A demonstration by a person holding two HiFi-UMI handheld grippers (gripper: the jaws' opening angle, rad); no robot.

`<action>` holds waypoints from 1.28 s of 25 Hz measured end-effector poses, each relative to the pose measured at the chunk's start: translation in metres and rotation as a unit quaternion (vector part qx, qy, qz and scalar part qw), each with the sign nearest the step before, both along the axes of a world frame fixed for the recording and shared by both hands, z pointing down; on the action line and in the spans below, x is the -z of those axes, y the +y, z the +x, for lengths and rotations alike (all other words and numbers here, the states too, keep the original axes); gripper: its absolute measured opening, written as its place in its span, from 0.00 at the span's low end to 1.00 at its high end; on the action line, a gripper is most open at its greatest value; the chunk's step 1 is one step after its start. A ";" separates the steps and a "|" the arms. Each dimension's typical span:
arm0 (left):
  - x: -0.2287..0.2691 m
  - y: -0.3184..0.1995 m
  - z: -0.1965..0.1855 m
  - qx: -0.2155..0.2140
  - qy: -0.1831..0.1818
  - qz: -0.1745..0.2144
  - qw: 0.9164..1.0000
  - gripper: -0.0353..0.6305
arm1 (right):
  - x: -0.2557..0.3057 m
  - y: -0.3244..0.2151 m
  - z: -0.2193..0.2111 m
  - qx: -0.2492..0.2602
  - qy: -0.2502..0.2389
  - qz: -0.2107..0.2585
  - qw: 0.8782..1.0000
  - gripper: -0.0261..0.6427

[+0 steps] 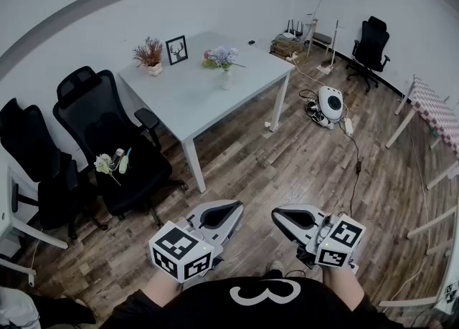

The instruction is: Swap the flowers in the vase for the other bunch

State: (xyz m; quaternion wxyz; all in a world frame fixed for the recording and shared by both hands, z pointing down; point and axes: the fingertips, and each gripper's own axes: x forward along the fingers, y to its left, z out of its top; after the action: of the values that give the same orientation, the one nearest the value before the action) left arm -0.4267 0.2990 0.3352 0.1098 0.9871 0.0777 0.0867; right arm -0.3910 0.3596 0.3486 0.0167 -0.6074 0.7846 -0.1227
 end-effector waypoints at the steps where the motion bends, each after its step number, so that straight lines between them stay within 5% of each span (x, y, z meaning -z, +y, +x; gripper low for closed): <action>1: -0.001 0.000 -0.002 -0.001 0.000 -0.003 1.000 0.07 | 0.000 0.000 -0.002 0.001 0.001 0.000 1.000 0.05; 12: -0.009 -0.004 -0.006 -0.007 0.000 -0.023 1.000 0.07 | -0.006 -0.003 -0.005 -0.013 -0.010 -0.009 1.000 0.05; 19: -0.006 0.003 0.007 -0.022 0.003 -0.028 0.999 0.07 | 0.011 0.001 0.007 -0.020 -0.050 0.033 0.998 0.05; 32: -0.009 -0.016 0.096 -0.002 -0.012 -0.022 1.000 0.07 | 0.005 -0.017 0.112 -0.026 -0.070 0.056 0.996 0.05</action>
State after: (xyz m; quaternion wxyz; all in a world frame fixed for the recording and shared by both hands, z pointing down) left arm -0.3302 0.2826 0.3444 0.1323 0.9832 0.0800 0.0975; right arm -0.2789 0.3421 0.3435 0.1084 -0.6158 0.7712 -0.1200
